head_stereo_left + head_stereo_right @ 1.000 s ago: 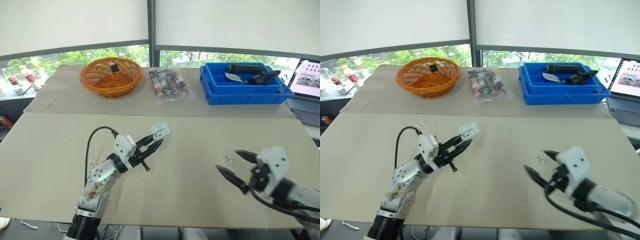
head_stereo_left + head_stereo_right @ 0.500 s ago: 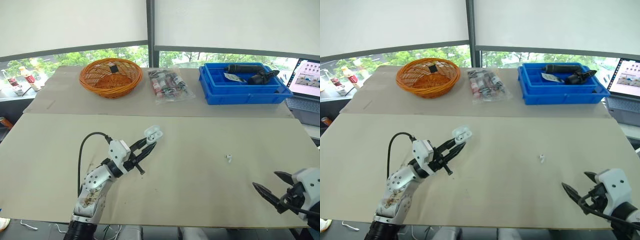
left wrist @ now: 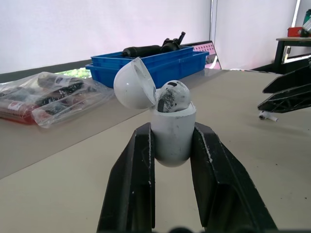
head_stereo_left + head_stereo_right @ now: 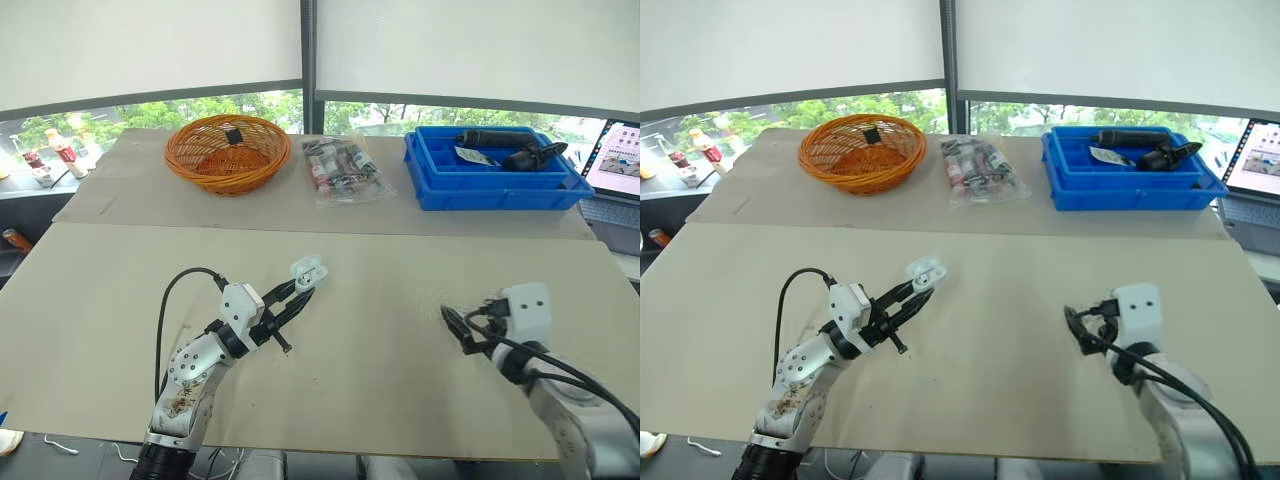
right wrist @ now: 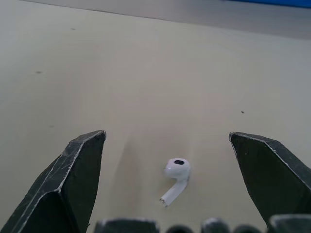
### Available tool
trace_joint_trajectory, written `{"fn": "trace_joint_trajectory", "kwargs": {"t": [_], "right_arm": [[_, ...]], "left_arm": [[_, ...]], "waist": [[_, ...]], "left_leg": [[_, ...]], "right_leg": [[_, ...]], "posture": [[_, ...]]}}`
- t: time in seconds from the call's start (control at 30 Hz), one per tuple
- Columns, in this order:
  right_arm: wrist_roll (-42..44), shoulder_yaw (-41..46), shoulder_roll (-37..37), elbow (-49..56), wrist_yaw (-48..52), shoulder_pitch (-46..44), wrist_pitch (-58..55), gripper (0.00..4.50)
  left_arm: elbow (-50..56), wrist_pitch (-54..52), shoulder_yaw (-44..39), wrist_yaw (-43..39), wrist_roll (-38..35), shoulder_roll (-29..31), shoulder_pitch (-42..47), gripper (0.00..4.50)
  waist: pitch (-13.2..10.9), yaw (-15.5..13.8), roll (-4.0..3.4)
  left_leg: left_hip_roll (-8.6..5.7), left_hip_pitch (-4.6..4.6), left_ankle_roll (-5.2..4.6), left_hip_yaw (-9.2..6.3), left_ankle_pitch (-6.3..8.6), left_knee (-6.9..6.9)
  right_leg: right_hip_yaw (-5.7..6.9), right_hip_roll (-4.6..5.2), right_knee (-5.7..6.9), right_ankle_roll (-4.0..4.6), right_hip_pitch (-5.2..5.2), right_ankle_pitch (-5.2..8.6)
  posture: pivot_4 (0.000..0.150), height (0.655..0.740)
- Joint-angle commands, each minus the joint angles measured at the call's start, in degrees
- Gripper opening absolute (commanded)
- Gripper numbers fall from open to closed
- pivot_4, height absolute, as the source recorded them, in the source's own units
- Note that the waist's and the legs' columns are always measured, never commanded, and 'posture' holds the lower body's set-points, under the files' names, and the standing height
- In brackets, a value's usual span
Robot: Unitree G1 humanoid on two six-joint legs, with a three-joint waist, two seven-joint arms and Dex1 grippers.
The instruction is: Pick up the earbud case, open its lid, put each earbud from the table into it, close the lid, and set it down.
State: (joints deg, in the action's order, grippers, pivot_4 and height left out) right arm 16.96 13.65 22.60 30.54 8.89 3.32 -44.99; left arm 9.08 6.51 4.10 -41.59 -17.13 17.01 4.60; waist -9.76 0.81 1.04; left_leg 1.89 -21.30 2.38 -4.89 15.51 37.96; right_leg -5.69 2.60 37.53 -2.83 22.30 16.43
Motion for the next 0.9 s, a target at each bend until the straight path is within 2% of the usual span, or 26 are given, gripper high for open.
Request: {"fn": "trace_joint_trajectory", "kwargs": {"t": [0.03, 0.27, 0.3, 0.33, 0.67, 0.8, 0.9], "right_arm": [[-3.0, -0.5, -1.8, -1.4, -4.0, -1.2, -0.4, 4.5], [-3.7, -0.3, -8.7, -2.6, -8.9, -0.5, -2.8, 4.5], [-3.8, -0.6, -9.1, -2.5, -8.9, -0.3, -3.2, 3.98], [-4.0, -1.1, -9.1, -2.3, -8.9, -0.2, -3.4, 3.74], [-3.2, -1.8, -9.0, -2.1, -6.8, -0.5, -5.2, 0.33], [-1.0, -2.8, -4.2, -1.0, -0.3, -0.8, -6.1, 0.31], [1.8, -3.5, 5.0, -0.2, 11.2, -1.0, -3.5, 0.31]], "left_arm": [[1.4, 0.9, 0.2, -0.1, -0.1, 0.1, 0.5, 0.51], [1.9, 0.5, 0.2, -0.1, -0.2, 0.5, 0.5, 0.51], [2.0, 0.4, 0.3, -0.1, -0.3, 0.6, 0.5, 0.51], [2.1, 0.3, 0.3, -0.1, -0.3, 0.6, 0.5, 0.51], [3.0, -0.2, 0.8, 0.2, -0.2, 0.8, 0.4, 0.51], [4.1, -0.7, 0.9, 0.6, -0.2, 0.9, -0.2, 0.51], [5.4, -1.2, 1.0, 0.9, -0.2, 1.1, -1.2, 0.51]], "waist": [[0.0, 0.1, -0.02], [0.0, 0.4, -0.03], [0.1, 0.5, -0.04], [0.1, 0.6, -0.04], [0.1, 1.0, 0.0], [0.1, 1.4, 0.0], [0.1, 1.6, 0.0]], "left_leg": [[0.0, 0.01, 0.0, 0.0, 0.0, 0.0], [0.02, 0.08, 0.0, 0.0, 0.0, 0.0], [0.03, 0.1, 0.0, 0.0, 0.0, 0.0], [0.03, 0.1, 0.0, 0.0, 0.0, 0.0], [0.03, 0.11, 0.0, 0.0, 0.0, 0.0], [0.03, 0.1, -0.01, 0.0, 0.0, 0.0], [0.03, 0.1, -0.01, 0.0, 0.01, -0.01]], "right_leg": [[0.0, 0.0, 0.01, 0.0, 0.0, 0.0], [0.0, -0.03, 0.08, 0.01, -0.02, 0.0], [0.0, -0.03, 0.09, 0.0, -0.03, 0.0], [0.0, -0.03, 0.09, 0.0, -0.03, 0.0], [0.0, -0.04, 0.08, 0.0, -0.04, 0.0], [0.0, -0.04, 0.08, 0.0, -0.04, 0.0], [0.0, -0.04, 0.06, 0.0, -0.04, 0.0]], "posture": [[0.15, 0.7282], [0.15, 0.7282], [0.15, 0.7282], [0.15, 0.7282], [0.15, 0.7282], [0.15, 0.7282], [0.15, 0.7282]]}}
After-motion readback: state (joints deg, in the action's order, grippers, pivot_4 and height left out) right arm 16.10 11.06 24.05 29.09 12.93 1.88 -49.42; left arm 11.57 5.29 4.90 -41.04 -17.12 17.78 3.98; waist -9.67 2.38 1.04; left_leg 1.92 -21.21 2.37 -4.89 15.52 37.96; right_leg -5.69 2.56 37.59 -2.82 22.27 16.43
